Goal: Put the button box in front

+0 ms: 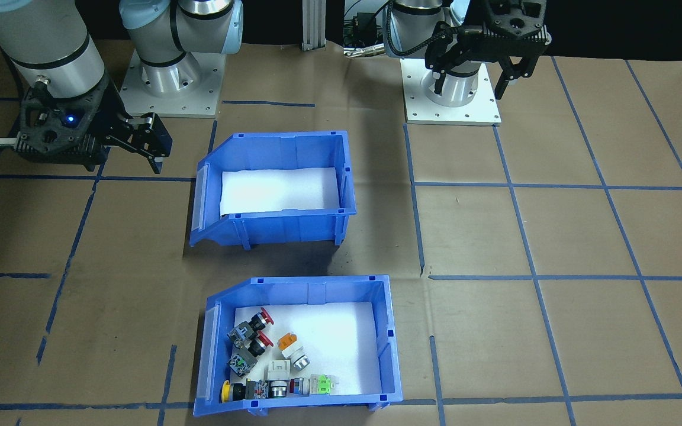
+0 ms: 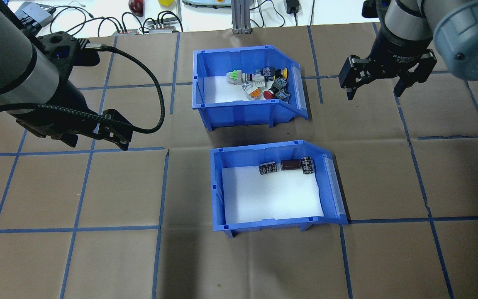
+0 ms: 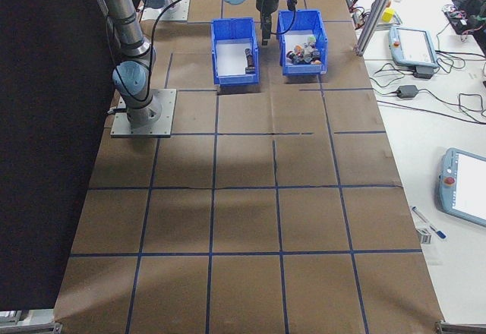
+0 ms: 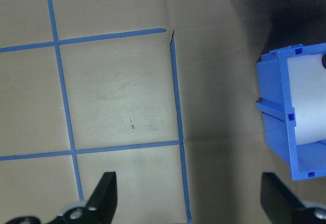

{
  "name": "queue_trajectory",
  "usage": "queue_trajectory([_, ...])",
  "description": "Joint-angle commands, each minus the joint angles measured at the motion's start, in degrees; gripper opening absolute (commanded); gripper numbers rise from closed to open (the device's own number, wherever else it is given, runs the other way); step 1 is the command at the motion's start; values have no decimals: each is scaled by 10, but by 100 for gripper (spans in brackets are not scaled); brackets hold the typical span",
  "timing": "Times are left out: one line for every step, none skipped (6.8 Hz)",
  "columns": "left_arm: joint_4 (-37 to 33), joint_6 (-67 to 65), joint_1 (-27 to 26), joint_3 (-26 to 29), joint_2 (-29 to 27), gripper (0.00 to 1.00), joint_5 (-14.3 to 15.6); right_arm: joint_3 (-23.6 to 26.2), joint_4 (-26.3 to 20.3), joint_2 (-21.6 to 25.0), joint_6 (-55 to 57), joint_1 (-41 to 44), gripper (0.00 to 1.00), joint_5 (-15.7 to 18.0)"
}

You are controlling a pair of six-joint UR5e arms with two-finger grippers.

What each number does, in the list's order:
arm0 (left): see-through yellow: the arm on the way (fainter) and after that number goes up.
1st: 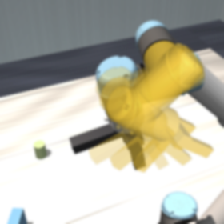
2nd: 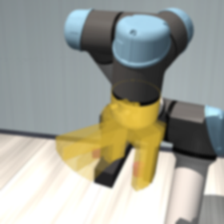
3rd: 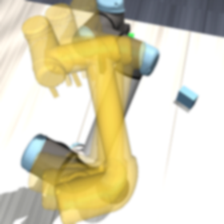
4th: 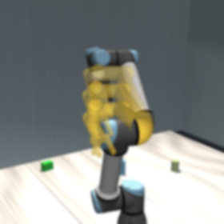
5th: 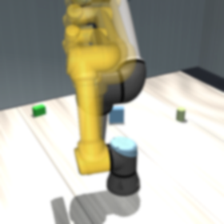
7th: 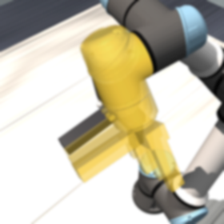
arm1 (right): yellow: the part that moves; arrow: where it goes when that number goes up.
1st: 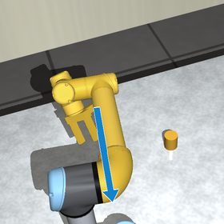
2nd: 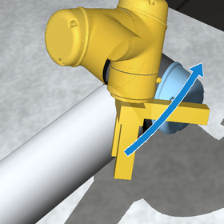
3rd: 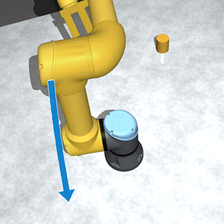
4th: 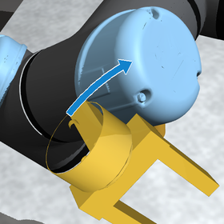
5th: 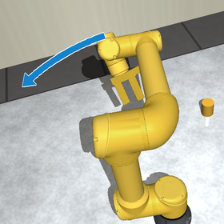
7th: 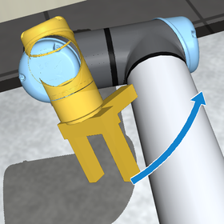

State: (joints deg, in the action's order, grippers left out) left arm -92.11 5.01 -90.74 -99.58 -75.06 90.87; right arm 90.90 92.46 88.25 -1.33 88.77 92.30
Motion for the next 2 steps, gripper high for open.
queue_trajectory([0, 0, -1, 0, 0, 99, -1, -4, -2, 1, 0, 0, 100, 3])
queue_trajectory([0, 0, -1, 0, -1, 99, -1, -3, -2, 1, 0, 0, 100, 3])
